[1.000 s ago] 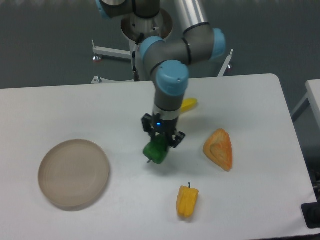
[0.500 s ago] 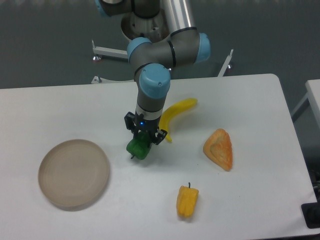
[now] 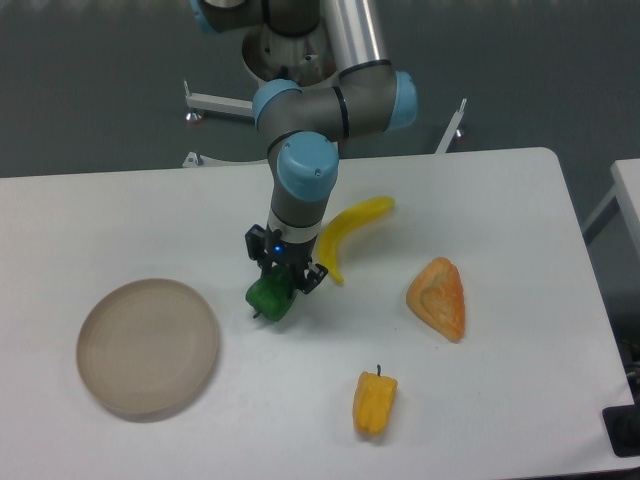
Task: Place the green pepper on the table
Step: 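Lower the green pepper onto the table beside the banana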
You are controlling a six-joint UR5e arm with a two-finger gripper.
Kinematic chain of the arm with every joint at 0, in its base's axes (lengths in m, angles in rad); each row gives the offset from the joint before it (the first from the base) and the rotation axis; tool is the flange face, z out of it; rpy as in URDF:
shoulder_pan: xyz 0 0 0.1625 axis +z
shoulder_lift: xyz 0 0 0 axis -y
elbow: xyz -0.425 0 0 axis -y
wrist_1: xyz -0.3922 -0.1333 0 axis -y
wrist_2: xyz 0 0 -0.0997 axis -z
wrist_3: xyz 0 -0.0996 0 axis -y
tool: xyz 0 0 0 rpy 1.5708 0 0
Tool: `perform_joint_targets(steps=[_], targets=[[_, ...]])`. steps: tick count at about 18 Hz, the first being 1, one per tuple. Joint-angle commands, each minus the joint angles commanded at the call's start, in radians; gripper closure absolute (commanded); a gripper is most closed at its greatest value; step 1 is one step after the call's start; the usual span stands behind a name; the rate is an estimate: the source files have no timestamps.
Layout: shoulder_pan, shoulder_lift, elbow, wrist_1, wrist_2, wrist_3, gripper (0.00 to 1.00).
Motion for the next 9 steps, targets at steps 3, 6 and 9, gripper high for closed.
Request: perform_joint_targets(steps=[3, 6, 9], targets=[[0.0, -0.003, -0.002, 0.0, 0.0, 0.002, 0.7], [0.0, -0.003, -0.002, 0.0, 0.0, 0.0, 0.61], [0.002, -0.003, -0.002, -0.002, 0.0, 0.0, 0.39]])
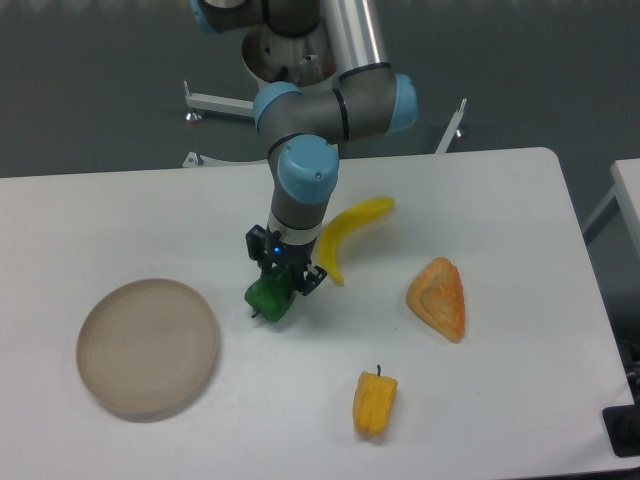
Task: Place the green pepper on the table
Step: 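Lower the green pepper onto the table beside the banana, then open the gripper to release the green pepper, then raise the gripper and move it toward the orange slice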
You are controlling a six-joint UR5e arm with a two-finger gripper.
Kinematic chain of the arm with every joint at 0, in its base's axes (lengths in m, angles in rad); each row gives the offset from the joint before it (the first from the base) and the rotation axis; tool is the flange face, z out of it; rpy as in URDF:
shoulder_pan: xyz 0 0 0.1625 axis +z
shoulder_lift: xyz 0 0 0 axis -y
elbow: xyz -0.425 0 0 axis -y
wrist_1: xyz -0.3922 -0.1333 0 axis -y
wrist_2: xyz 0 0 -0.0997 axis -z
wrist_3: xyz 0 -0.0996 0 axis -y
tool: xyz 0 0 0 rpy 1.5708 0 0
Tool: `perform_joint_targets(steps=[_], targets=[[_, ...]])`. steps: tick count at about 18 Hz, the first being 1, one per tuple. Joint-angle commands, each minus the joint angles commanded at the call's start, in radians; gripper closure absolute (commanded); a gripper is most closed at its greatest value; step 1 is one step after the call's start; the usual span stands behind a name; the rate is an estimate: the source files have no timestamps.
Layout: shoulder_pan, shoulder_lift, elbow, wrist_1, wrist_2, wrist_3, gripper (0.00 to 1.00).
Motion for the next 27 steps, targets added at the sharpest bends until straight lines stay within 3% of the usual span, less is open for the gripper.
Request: perform_joint_targets(steps=[1, 4, 8, 11, 18, 22, 27], targets=[[0.0, 0.002, 0.002, 0.0, 0.0, 0.0, 0.26], [0.006, 0.003, 0.015, -0.002, 0.0, -0.002, 0.11], [0.034, 0.006, 0.055, -0.003, 0.005, -0.002, 0.01], [0.08, -0.006, 0.116, -0.005, 0.009, 0.015, 0.01], [0.176, -0.104, 0.323, -0.017, 0.05, 0.165, 0.01], [0.228, -0.166, 0.403, -0.017, 0.118, 0.294, 0.01], [0.252, -0.219, 0.489, -0.017, 0.144, 0.342, 0.01]])
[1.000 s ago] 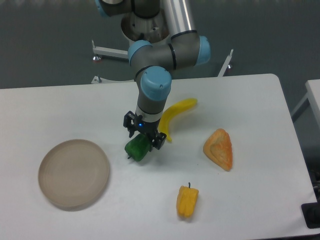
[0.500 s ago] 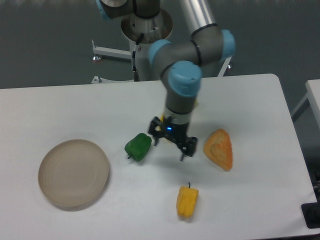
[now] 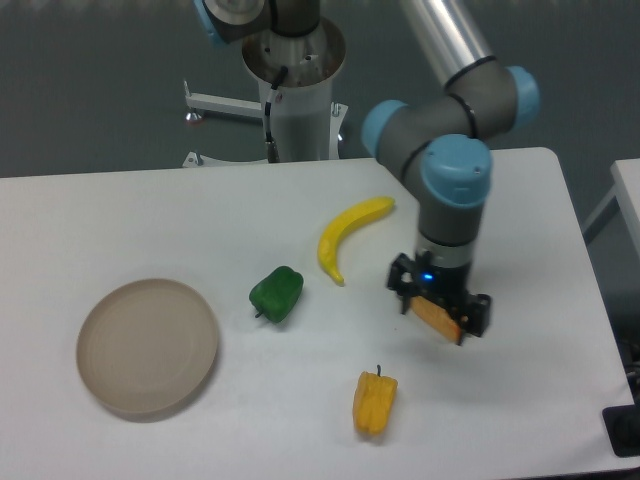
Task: Place the green pepper on the table
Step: 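Raise the gripper and move it toward the orange slice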
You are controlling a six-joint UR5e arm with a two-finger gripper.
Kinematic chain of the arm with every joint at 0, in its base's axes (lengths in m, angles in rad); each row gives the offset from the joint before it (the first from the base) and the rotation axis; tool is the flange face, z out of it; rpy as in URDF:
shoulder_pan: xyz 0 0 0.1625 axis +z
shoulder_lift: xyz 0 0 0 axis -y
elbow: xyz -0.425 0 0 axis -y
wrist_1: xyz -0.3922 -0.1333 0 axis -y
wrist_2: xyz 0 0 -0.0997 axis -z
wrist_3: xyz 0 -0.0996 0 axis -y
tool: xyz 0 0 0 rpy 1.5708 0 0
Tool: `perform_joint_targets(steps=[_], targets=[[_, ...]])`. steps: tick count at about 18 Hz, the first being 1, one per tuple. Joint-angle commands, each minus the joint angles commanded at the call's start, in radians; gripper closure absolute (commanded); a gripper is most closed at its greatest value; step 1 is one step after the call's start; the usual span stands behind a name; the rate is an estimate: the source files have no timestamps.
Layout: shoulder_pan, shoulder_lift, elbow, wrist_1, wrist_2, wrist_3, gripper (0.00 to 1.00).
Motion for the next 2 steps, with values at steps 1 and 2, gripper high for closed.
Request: perform_joint_targets(steps=[1, 2], targets=[[0.0, -0.011, 0.014, 0.0, 0.0, 0.0, 0.01], [0.0, -0.018, 0.022, 0.002, 0.0, 0.003, 0.01]])
